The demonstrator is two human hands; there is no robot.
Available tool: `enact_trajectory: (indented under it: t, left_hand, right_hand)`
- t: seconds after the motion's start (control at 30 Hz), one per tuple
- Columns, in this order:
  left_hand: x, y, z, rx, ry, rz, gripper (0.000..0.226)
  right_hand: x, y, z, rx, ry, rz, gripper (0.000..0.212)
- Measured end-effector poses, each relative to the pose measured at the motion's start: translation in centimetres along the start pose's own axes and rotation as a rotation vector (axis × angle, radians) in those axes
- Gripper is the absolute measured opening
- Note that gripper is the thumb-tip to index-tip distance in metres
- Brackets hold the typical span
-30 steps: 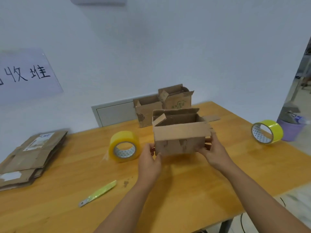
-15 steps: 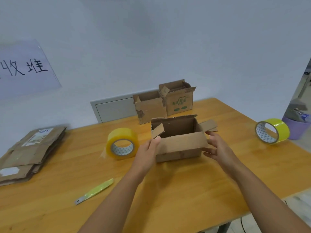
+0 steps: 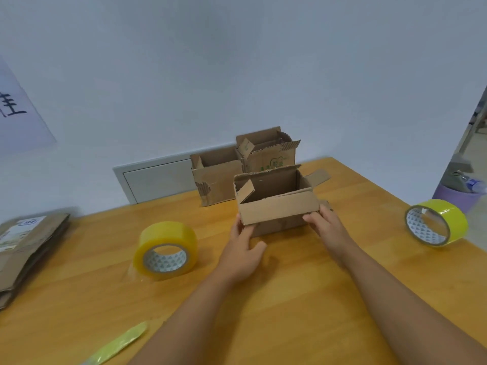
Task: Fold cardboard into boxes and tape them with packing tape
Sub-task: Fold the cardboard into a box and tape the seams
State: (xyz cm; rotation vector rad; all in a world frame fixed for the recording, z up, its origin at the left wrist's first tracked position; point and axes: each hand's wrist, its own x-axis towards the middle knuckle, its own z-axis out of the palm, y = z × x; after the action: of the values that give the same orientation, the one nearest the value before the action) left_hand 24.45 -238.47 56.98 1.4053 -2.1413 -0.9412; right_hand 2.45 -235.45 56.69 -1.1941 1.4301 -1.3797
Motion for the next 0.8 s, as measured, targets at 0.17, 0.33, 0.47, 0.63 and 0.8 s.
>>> enact_trajectory:
  t: [0.17, 0.33, 0.47, 0.63, 0.8]
  left_hand:
    - [4.5, 1.0, 0.5, 0.137, -0.019, 0.014, 0.076]
    - [8.3, 1.4, 1.3, 0.221, -0.014, 0.020, 0.083]
    - [10.2, 1.5, 2.4, 0.282, 0.011, 0.016, 0.087]
    - [9.9, 1.7, 2.3, 0.318, -0.021, -0.005, 0.088]
    - [6.9, 2.4, 0.9, 0.330, 0.019, 0.018, 0.084]
  right_hand:
    - [4.3, 0.6, -0.8, -0.057, 0.057, -0.002, 0.039]
    - [8.3, 1.3, -0.3, -0.406, 0.094, -0.051, 0.087]
    - [10.0, 1.7, -0.3, -0.559, 0.140, -0.074, 0.092]
    - [10.1, 1.2, -0.6, -0.626, 0.103, -0.067, 0.092]
    - [6.7, 0.0, 0.5, -0.610, 0.199, -0.018, 0.073]
